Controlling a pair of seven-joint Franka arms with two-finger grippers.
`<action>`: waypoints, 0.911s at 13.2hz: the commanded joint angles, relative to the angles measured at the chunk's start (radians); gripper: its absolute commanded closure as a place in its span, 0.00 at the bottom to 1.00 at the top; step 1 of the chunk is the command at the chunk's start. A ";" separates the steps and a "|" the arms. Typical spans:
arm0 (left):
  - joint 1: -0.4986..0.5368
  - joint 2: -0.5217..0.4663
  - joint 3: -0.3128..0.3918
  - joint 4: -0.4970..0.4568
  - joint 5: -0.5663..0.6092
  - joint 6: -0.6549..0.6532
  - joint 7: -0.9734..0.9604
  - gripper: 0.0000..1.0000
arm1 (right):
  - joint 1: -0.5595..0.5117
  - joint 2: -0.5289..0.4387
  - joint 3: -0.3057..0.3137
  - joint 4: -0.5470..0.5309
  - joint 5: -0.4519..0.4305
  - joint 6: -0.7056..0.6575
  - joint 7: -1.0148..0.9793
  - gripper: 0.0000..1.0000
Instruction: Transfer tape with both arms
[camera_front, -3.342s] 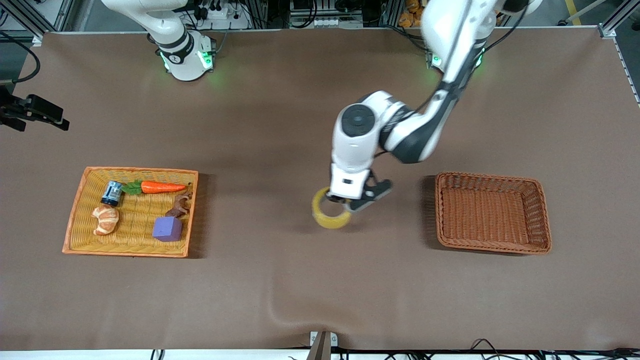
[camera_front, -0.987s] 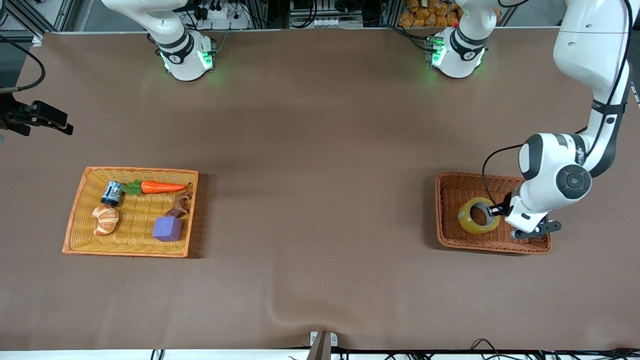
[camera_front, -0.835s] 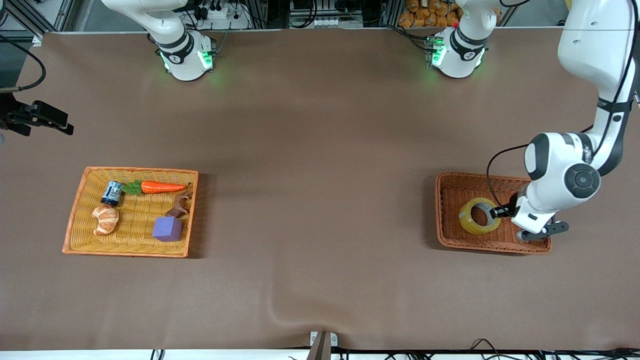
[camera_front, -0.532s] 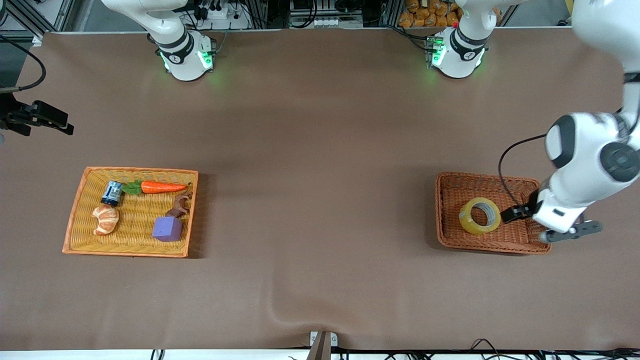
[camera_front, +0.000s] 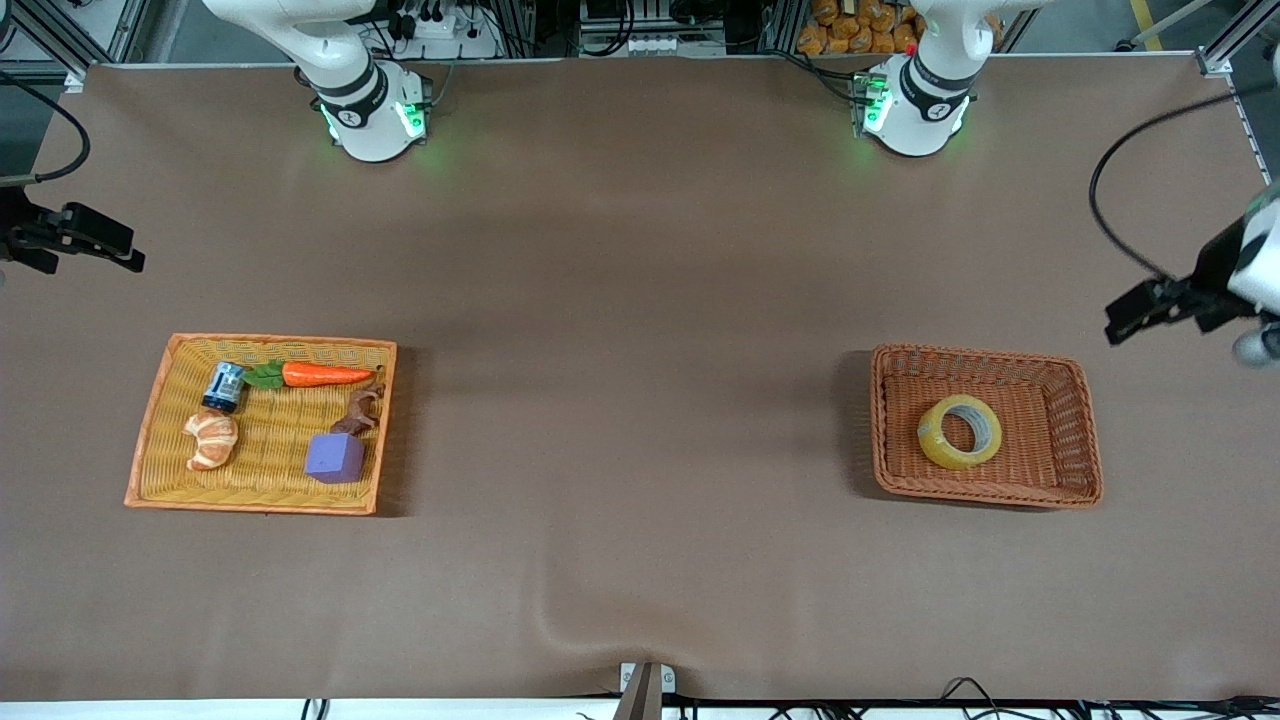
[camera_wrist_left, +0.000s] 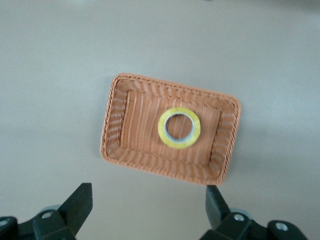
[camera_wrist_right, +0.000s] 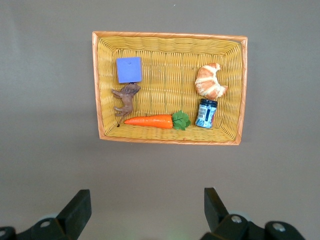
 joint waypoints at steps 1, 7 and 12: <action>0.014 -0.035 -0.008 0.003 -0.049 -0.052 0.052 0.00 | -0.006 0.009 0.008 0.024 -0.028 -0.003 0.000 0.00; -0.050 -0.060 0.012 0.006 -0.052 -0.072 0.113 0.00 | -0.006 0.029 0.010 0.047 -0.043 -0.011 0.012 0.00; -0.140 -0.052 0.088 0.012 -0.038 -0.132 0.061 0.00 | -0.009 0.029 0.010 0.046 -0.038 -0.012 0.013 0.00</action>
